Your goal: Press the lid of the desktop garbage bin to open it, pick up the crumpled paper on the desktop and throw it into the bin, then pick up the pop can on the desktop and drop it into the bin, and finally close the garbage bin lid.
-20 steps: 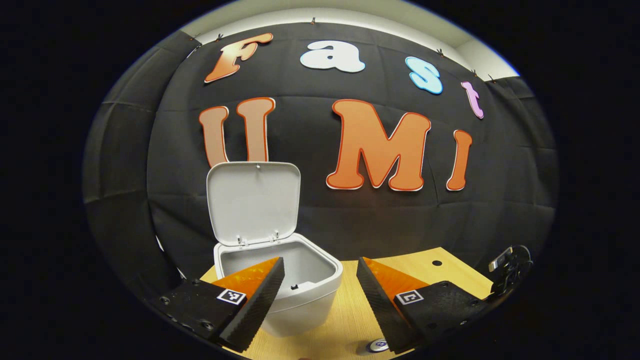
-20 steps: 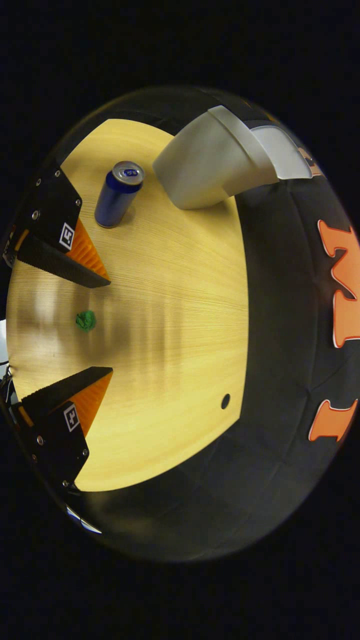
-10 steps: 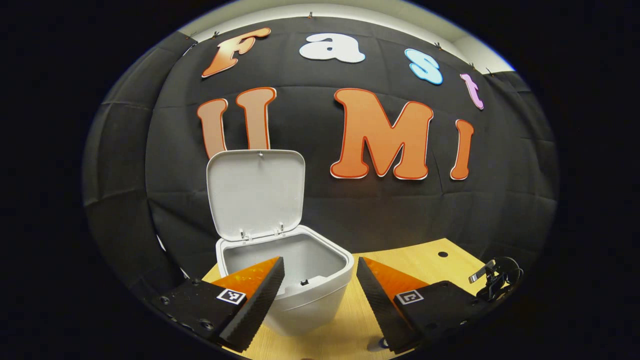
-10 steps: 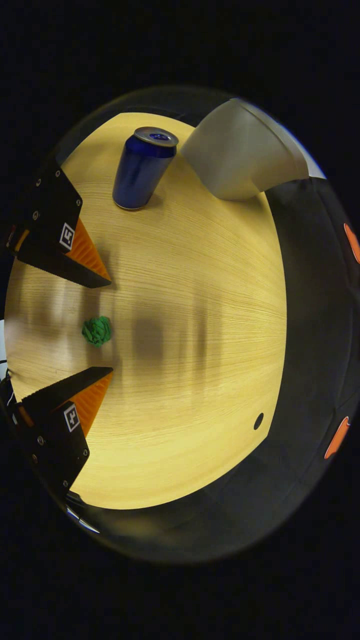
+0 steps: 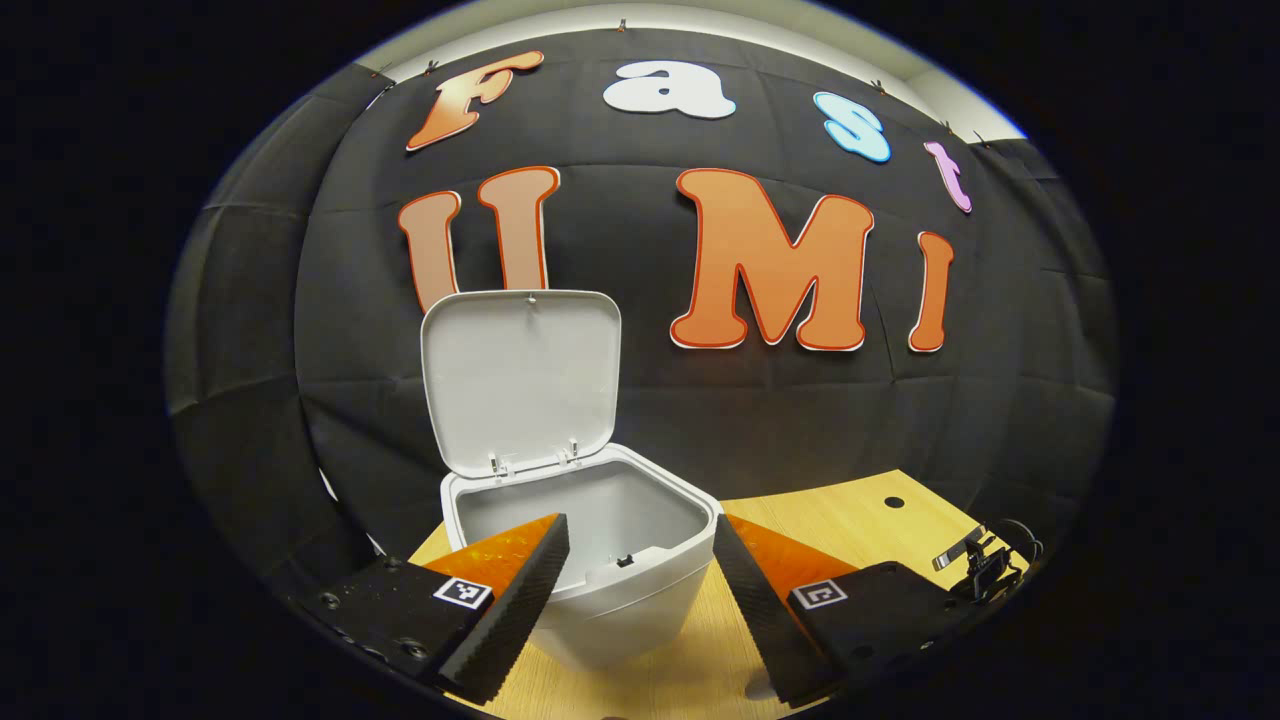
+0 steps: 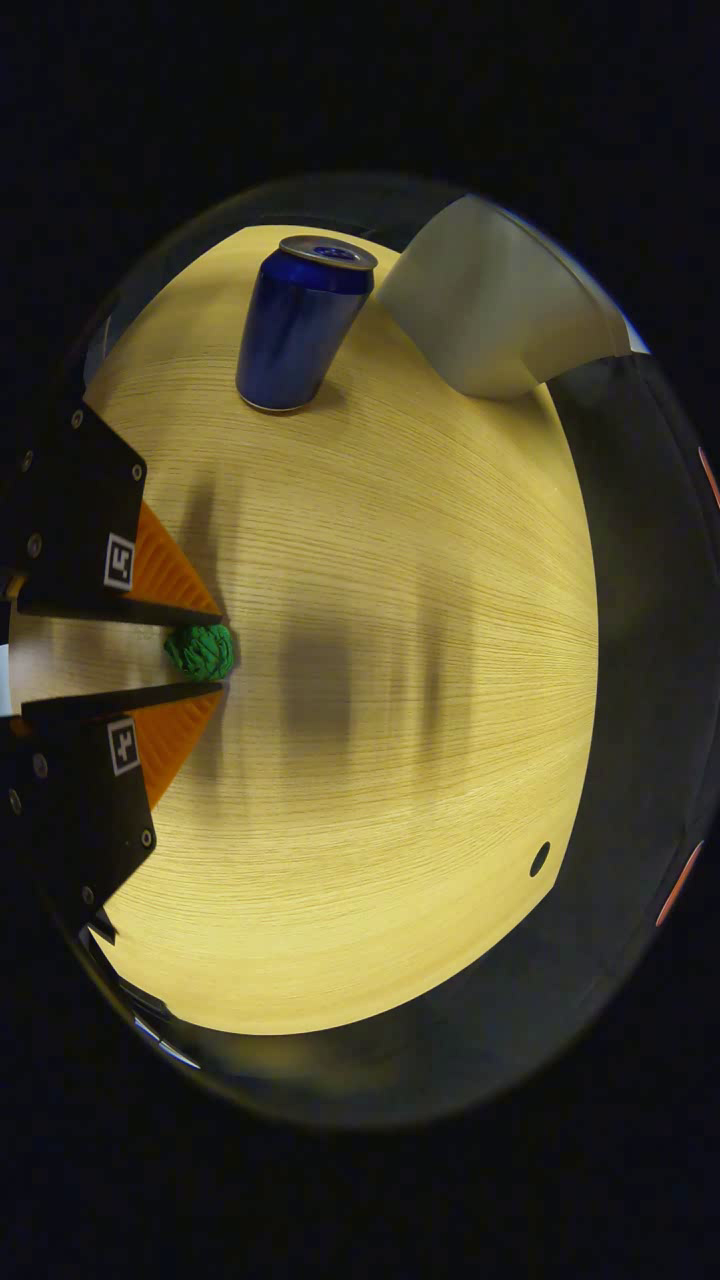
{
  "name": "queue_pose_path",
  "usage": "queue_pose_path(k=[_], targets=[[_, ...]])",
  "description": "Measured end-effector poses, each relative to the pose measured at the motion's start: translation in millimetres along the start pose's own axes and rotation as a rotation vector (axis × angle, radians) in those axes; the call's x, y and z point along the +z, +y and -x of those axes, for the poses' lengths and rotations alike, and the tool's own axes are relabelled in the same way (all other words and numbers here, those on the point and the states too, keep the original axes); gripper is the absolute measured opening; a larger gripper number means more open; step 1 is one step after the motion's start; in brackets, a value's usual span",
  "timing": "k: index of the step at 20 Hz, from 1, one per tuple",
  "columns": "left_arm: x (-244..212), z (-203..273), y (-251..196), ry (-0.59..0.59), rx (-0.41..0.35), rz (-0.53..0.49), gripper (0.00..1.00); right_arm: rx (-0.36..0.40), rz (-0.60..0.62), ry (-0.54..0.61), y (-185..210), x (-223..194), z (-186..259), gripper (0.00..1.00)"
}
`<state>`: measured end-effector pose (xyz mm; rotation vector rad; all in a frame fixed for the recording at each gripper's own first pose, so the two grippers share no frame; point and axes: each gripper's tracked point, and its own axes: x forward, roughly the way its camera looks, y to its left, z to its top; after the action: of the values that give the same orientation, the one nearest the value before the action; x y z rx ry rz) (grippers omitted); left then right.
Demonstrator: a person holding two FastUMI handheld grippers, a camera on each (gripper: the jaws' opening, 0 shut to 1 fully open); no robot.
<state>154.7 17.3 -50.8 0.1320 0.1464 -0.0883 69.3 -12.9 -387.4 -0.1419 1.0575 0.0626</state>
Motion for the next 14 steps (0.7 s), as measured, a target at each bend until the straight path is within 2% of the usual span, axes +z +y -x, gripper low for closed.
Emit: queue_pose_path(k=[1, 5, 8, 14], targets=[[-0.5, 1.2, 0.5, 0.000, 0.002, 0.001, 0.93, 0.005, 0.000, 0.003, -0.7, 0.4, 0.3, 0.23], [2.2, 3.9, 2.3, -0.007, 0.013, -0.001, 0.92, 0.013, -0.010, 0.002, -3.1, 0.4, 3.3, 0.09], [6.1, 7.2, -0.9, -0.012, 0.006, -0.002, 0.93, 0.056, -0.016, -0.013, 0.2, 1.4, 17.0, 0.05], [15.1, 10.7, -5.1, -0.031, -0.008, 0.028, 0.93, 0.036, -0.018, -0.161, -25.9, 38.6, 93.1, 0.05]])
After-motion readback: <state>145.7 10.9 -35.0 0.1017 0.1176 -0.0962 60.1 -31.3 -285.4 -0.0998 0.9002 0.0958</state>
